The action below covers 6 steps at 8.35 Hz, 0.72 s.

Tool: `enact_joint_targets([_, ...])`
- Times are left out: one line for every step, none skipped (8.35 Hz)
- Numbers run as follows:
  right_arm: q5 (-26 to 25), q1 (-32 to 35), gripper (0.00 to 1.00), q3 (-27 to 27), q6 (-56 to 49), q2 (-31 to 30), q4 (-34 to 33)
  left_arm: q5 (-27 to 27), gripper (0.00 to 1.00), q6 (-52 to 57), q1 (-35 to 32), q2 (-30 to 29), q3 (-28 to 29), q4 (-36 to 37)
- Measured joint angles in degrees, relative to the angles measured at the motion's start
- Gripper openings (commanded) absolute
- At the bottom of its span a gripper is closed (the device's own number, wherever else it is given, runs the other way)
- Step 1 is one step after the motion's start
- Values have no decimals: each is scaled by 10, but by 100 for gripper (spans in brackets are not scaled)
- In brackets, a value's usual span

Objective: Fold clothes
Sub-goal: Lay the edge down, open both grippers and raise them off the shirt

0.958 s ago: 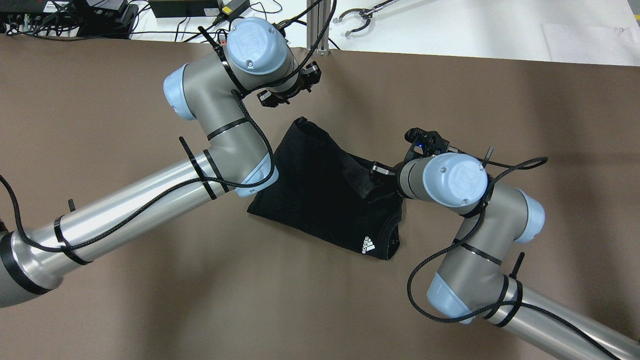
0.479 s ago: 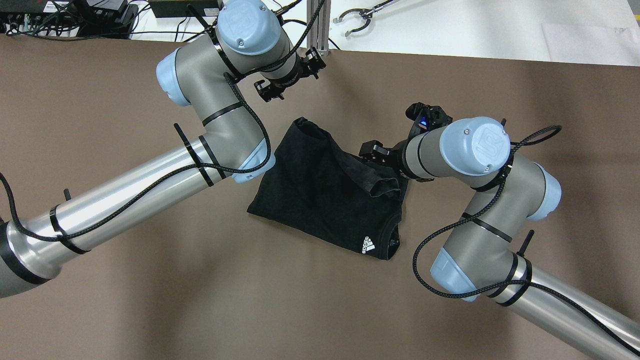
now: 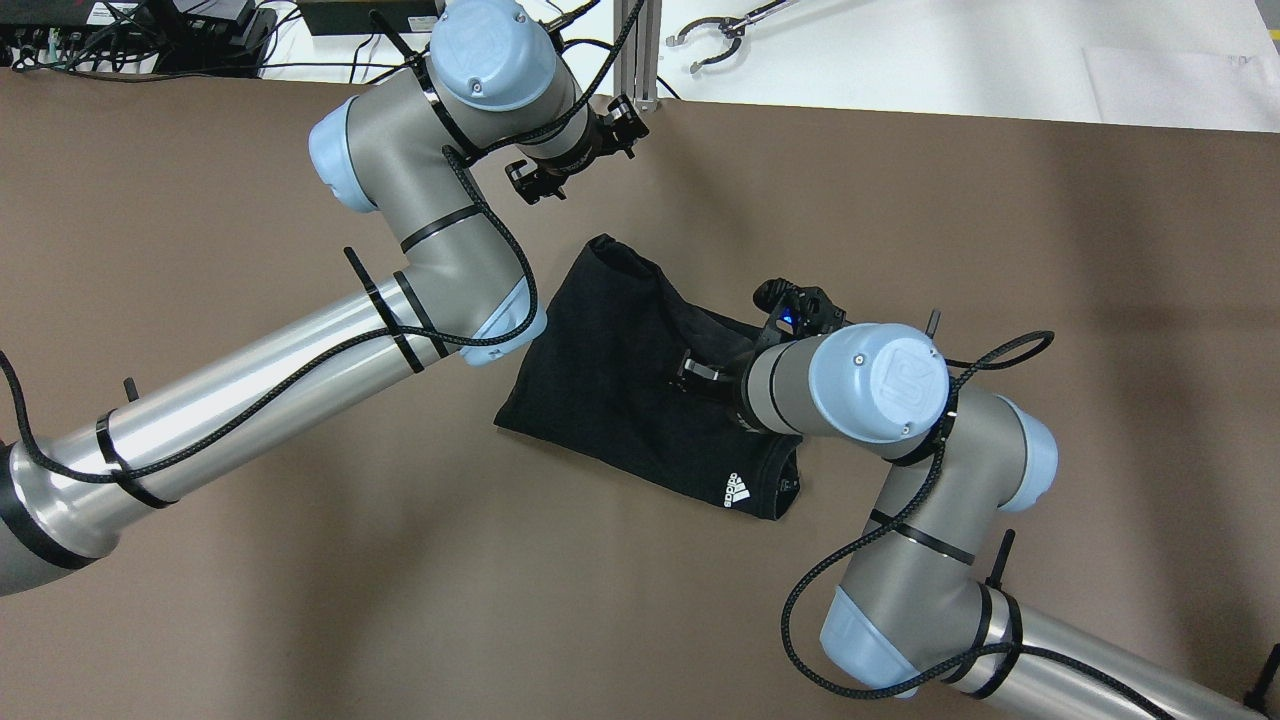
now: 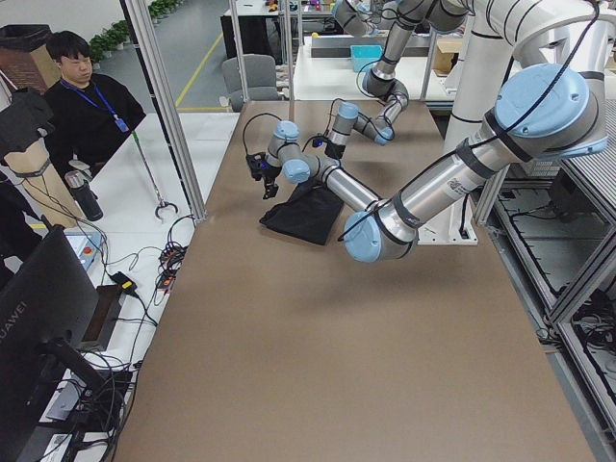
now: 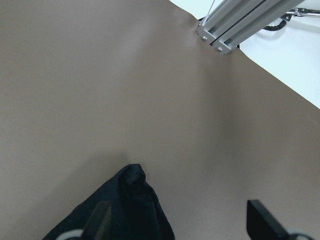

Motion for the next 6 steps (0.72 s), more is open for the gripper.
enact_joint_targets([-17,-13,0,-15,3,1,2,0,95,0,0,1,0,0])
enact_joint_targets([-25,-19,0,-37,7,5,4,0,95,0,0,2,-1,0])
enact_joint_targets([-29,-21,0,-63,10,15,5,0,95,0,0,5,-6,0])
enact_joint_targets([-33,-21,0,-87,10,25,6,-1,95,0,1,14,-18,0])
enact_joint_targets([-50,-17,0,-103,6,32,6,-2,95,0,1,27,-33,0])
enact_joint_targets([-68,-6,0,-116,-2,36,7,-2,95,0,1,35,-44,0])
